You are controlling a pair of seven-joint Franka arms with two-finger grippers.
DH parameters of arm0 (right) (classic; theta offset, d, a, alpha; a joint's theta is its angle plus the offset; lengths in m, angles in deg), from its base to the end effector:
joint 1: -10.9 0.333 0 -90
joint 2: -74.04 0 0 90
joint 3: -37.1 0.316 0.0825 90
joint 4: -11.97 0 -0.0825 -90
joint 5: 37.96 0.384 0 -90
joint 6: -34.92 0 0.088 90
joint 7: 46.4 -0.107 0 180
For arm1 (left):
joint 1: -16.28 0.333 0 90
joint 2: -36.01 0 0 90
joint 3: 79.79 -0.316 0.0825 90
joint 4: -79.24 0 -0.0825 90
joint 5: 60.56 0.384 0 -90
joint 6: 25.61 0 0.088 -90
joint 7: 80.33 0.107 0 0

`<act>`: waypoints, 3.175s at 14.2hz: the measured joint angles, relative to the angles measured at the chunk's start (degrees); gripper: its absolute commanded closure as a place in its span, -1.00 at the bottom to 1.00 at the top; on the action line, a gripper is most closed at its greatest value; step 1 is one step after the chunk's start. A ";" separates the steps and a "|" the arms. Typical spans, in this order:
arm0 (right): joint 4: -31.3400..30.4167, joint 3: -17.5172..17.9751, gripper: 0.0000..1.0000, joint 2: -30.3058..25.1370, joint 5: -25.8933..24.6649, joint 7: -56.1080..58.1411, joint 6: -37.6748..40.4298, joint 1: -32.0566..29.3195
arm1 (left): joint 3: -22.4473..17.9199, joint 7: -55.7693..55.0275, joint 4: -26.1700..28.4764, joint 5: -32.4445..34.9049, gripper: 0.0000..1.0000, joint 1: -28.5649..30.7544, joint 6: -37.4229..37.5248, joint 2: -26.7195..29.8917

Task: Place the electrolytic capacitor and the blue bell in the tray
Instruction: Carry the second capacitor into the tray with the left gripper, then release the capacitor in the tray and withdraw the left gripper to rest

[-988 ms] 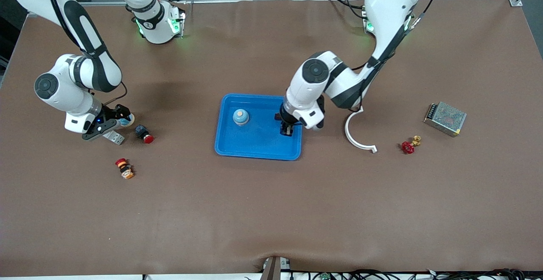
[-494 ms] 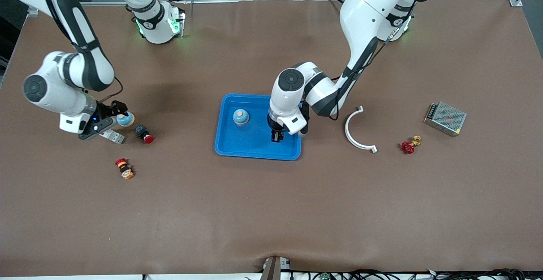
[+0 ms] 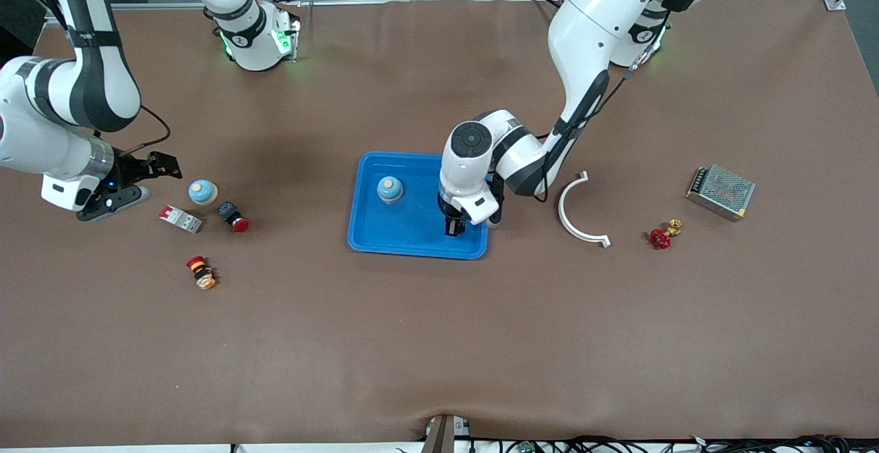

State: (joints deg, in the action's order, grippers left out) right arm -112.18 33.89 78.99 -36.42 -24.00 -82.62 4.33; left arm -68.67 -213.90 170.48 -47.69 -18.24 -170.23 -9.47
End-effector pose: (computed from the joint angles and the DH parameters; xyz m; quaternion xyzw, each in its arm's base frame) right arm 0.5169 -0.0875 0.3402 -0.9897 -0.1019 0.0942 0.0364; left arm 0.5091 -0.4948 0.1871 0.7531 0.6532 0.0058 0.0788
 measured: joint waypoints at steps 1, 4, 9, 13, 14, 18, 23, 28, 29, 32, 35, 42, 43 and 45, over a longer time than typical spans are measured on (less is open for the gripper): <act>-0.39 -0.12 -1.00 0.00 0.00 -7.06 0.37 -0.03 | 0.00 0.00 -0.07 0.14 1.00 -0.05 0.02 -0.02; -0.46 -0.34 -1.00 -0.39 -0.01 -19.59 1.63 -0.08 | -0.21 0.30 -0.31 1.03 -1.00 -0.35 0.16 -0.12; -4.59 -0.73 -1.00 -0.52 -0.20 -21.76 -5.84 -0.78 | -0.31 3.59 -2.58 4.49 -1.00 -0.31 4.72 0.18; -9.41 -0.76 -1.00 -0.51 -1.25 -21.75 -11.41 -1.83 | 0.05 16.43 -4.20 0.30 -1.00 1.68 14.18 4.73; -10.30 -0.74 -1.00 -0.51 -1.30 -21.75 -13.29 -1.83 | 0.28 21.25 -4.18 -1.37 -1.00 3.11 16.60 6.42; -15.22 -0.64 -1.00 0.08 -1.46 -21.74 -21.91 -1.83 | 2.44 39.38 -2.42 -4.05 -1.00 12.08 22.84 12.73; -18.81 -0.41 -1.00 2.21 -1.59 -21.72 -30.33 -1.83 | 5.09 62.49 -0.20 -4.58 -1.00 24.16 28.35 17.26; -19.75 -0.31 -1.00 7.04 -1.74 -21.10 -38.41 -1.82 | 5.69 80.95 0.58 -5.36 -1.00 34.00 29.13 18.94; -19.75 -0.30 -1.00 8.05 -1.74 -20.99 -39.71 -1.82 | 5.71 83.66 0.88 -5.37 -1.00 35.15 29.14 18.94; -19.75 -0.30 -1.00 9.86 -1.75 -20.70 -41.35 -1.82 | 5.90 90.28 1.97 -5.99 -1.00 38.21 29.14 19.14; -19.75 -0.28 -0.53 10.10 -1.75 -20.15 -41.89 -1.82 | 5.14 99.25 4.02 -11.22 -1.00 39.47 29.20 23.34; -20.06 -0.09 0.23 10.13 -1.76 -19.42 -43.34 -1.80 | -6.73 119.35 9.67 -16.67 -1.00 35.44 43.15 42.93; -20.08 -0.09 0.23 10.13 -1.76 -18.79 -43.41 -1.80 | -7.16 120.03 9.64 -16.69 -1.00 35.31 44.75 44.75; -20.08 -0.16 0.23 10.12 -1.76 -17.20 -43.42 -1.89 | -7.32 120.25 8.48 -16.72 -1.00 34.99 48.21 46.96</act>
State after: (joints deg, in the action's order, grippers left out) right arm -132.26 33.74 89.11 -38.18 -41.19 -126.04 2.44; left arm -75.99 -93.66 178.96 -64.41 16.74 -122.02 37.48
